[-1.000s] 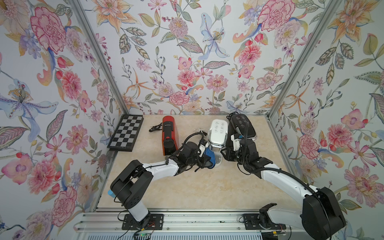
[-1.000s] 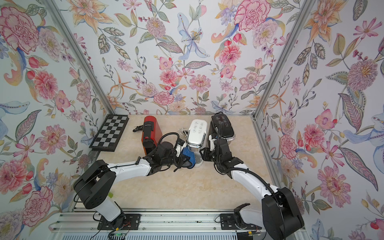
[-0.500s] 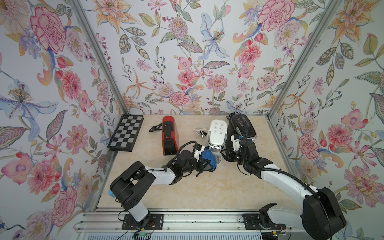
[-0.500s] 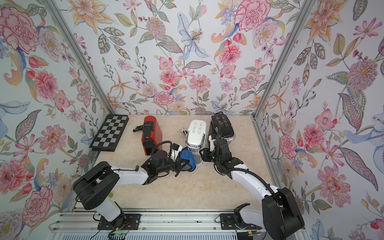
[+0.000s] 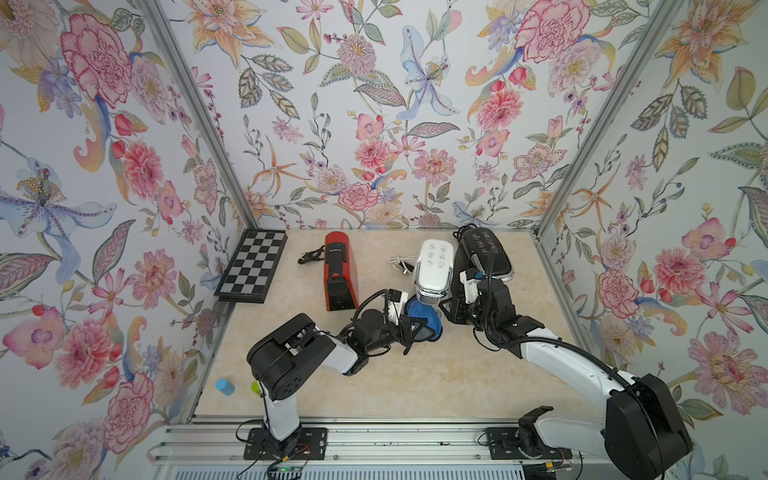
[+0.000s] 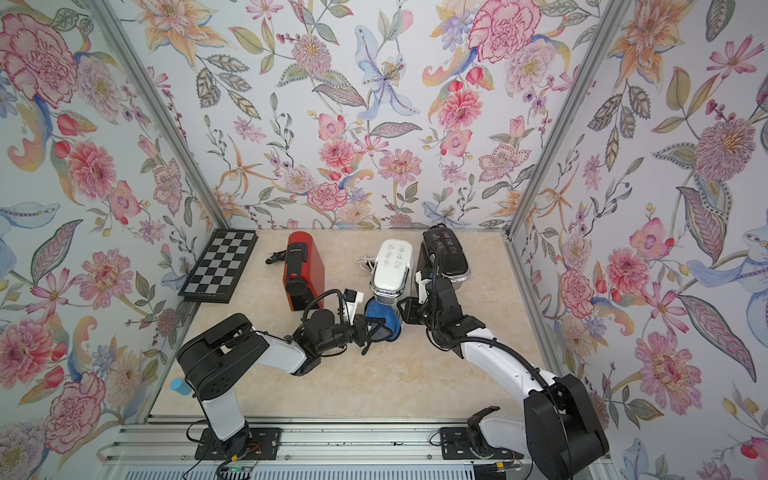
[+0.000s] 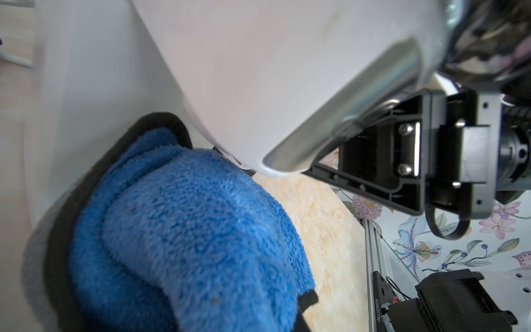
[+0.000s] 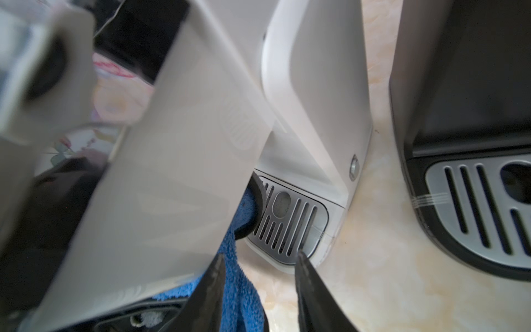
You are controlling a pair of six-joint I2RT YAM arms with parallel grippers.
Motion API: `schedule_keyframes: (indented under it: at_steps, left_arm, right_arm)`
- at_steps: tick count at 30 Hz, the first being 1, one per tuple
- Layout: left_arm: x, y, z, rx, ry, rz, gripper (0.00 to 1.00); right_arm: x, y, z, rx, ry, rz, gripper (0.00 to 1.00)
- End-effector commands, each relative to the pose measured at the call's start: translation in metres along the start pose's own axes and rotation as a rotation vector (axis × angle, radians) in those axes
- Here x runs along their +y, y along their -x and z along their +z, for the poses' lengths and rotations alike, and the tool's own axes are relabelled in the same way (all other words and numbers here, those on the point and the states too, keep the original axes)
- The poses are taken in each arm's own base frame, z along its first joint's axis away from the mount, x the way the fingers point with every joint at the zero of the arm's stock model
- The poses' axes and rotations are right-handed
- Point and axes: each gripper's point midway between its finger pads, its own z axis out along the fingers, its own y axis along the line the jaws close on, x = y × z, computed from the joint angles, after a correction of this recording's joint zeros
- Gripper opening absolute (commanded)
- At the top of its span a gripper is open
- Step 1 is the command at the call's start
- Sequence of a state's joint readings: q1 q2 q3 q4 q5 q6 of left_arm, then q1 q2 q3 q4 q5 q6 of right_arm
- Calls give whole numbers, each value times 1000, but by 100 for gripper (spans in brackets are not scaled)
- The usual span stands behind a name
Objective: Wipe the surface of a coffee machine
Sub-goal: Wipe the dirt from the surface of the coffee machine.
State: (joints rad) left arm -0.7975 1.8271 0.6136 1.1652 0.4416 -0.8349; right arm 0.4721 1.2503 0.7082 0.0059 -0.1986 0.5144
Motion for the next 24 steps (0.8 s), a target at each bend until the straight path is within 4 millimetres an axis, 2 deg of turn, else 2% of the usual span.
schedule_keyframes:
  at_steps: [1, 5, 12, 16, 20, 24]
  left_arm:
    - [-31, 27, 4, -86, -91, 59, 0]
    - [-14, 15, 14, -56, -60, 46, 0]
    - [24, -12, 31, 3, -5, -97, 0]
    - [34, -22, 33, 41, 35, -144, 0]
    - [49, -34, 21, 92, 133, -183, 0]
    - [67, -38, -4, 106, 242, -201, 0]
  right_arm:
    - [7, 4, -2, -29, 23, 2, 42]
    - [8, 7, -4, -40, 24, 3, 42]
    - [6, 6, -7, -44, 22, 6, 42]
    - [6, 6, -7, -43, 24, 7, 42]
    - [6, 6, -8, -44, 24, 10, 42]
    - [6, 6, -9, -48, 23, 9, 42]
